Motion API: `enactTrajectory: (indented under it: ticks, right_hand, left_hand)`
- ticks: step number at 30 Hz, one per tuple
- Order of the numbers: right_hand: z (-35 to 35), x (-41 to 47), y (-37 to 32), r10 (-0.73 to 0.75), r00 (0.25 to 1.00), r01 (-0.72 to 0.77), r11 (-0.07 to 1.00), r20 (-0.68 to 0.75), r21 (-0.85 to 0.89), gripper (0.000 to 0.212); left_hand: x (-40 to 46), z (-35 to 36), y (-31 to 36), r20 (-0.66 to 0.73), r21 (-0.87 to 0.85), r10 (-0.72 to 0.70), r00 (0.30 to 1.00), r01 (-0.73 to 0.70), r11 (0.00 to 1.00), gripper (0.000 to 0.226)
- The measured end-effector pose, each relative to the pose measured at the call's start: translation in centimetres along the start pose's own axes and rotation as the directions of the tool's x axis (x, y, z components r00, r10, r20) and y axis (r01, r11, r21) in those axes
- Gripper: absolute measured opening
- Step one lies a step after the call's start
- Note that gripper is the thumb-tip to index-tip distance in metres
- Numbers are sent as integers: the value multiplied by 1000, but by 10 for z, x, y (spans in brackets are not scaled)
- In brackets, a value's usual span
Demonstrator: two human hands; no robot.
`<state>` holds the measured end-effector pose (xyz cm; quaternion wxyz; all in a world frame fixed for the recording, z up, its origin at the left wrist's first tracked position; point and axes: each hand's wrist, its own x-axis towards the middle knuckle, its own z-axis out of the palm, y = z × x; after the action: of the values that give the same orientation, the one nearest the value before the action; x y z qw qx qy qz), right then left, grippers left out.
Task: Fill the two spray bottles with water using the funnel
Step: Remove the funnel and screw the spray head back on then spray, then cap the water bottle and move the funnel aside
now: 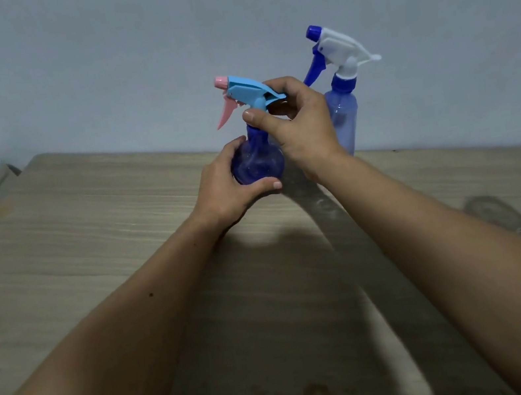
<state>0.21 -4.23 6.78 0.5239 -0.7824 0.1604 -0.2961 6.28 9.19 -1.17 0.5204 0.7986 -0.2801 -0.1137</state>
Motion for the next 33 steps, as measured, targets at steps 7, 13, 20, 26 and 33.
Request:
enactTrajectory:
  ticks: [7,13,20,26,33]
  right_hand:
    - [-5,-11,-6,180,977,-199,960,110,195,57]
    - [-28,-36,-6,275,958,-287,939,86,190,73]
    - [-69,-90,11,286,957,-289,937,44,197,64]
    - [-118,-152,18,284,957,-264,934,-51,241,49]
    - [-202,-262,25,322,938,-300,939,-127,169,24]
  left_hand:
    - [-16,-4,16,6,13,-52,999,52,999,131]
    - [-40,-6,14,-63,-18,-96,993,95,995,126]
    - [-87,2,22,-81,-81,-23,996,16,997,109]
    - [-129,26,35,-106,-71,-55,993,48,996,110]
    - [-189,89,75,-8,-110,52,999,-52,992,87]
